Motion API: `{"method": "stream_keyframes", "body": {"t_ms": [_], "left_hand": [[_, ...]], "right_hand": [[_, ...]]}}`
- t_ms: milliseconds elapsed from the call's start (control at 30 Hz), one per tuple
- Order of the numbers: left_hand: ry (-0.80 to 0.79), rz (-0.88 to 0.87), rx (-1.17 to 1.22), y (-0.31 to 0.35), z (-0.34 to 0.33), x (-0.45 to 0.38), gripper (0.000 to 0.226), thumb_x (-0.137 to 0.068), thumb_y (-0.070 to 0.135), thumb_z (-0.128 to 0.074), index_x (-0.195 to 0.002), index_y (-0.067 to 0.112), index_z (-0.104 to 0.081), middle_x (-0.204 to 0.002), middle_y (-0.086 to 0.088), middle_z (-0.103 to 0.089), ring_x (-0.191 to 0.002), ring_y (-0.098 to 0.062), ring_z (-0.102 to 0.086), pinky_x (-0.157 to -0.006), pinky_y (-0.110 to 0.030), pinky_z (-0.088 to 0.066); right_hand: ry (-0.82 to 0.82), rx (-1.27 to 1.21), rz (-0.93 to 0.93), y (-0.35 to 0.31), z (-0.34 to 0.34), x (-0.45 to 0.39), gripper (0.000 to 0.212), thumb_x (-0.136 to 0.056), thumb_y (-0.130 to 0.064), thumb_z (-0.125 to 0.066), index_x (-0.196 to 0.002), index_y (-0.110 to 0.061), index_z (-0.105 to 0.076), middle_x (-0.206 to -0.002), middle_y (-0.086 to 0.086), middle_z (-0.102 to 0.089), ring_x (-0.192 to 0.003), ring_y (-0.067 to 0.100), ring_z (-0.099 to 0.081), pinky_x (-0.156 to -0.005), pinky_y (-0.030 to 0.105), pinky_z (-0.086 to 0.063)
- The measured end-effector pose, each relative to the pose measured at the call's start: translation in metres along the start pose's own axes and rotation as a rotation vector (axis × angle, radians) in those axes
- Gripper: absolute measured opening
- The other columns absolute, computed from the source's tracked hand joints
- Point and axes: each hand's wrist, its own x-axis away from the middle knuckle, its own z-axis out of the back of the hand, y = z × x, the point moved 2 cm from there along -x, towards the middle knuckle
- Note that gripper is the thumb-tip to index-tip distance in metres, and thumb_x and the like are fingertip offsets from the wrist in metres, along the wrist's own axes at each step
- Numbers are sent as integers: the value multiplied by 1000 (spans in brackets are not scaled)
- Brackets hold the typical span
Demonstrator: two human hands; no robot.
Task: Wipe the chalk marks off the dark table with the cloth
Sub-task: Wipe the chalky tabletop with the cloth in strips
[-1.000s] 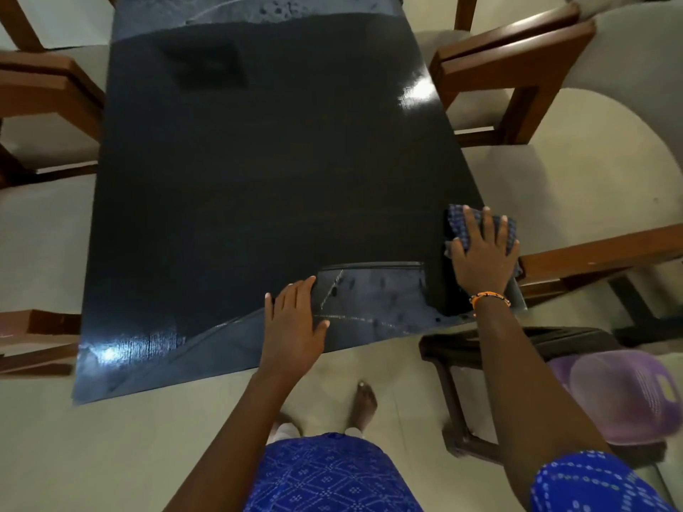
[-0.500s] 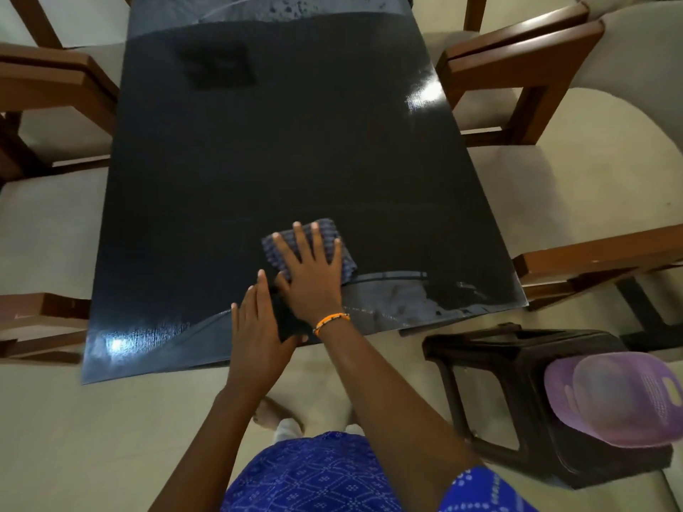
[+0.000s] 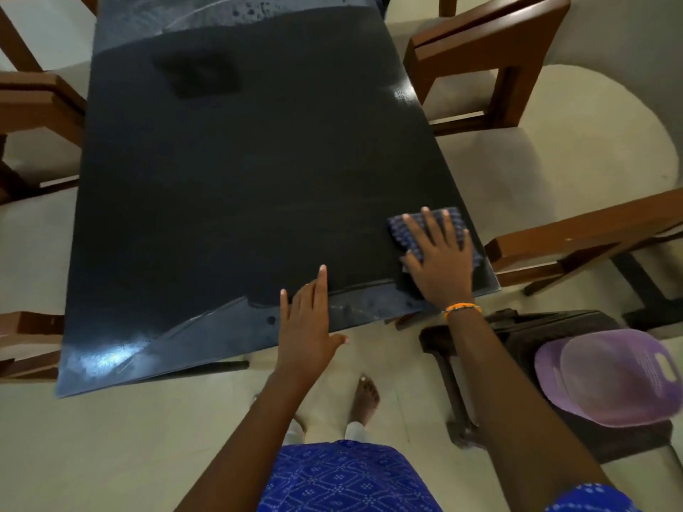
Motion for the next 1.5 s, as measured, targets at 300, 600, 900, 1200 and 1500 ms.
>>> {"method": "stream_keyframes", "body": {"t_ms": [300,600,900,1200,1500], "left_hand": [[54,41,-194,7,-3,-5,108,-71,42,-74,-147,19,-1,-134,-7,-45,-121,-26,-48,-115,-44,0],[57,2,-154,-1,-5,-2,106,-70,45,-73,-147,20,-5,-136,-9,-46,-126,-28,-45,-112,-44,9],[60,-17,-86,-57,18,41,99,-72,28,-75,-147,19,-11,-150,-10,-30,-142,-26,-18,-112,-46,8],[75,132,-62,-154,52,81,97,-72,21,-75,-147,17,-13,-150,-11,-29,-143,-26,-16,-114,-48,5],[199,339,7,-257,79,123,99,-71,17,-77,-146,14,-14,-149,-14,-27,-142,-31,-17,-114,-48,1]], "right_hand": [[4,-57,-159,57,13,29,66,-84,-45,-39,-147,-36,-22,-158,2,-19,-145,29,-17,-112,55,-22],[77,-31,-313,15,3,69,66,-85,-40,-43,-147,-33,-24,-158,4,-19,-147,31,-10,-113,61,-4],[-44,-29,-129,-134,-22,72,69,-90,-46,-38,-150,-31,-7,-160,6,-6,-147,32,-1,-112,61,4],[-100,-38,-41,-250,-41,70,71,-92,-48,-38,-150,-29,-3,-160,10,0,-147,34,2,-113,63,2],[-127,-78,198,-405,-68,80,71,-88,-47,-42,-150,-27,-12,-160,10,-8,-147,33,-4,-112,61,2]]}}
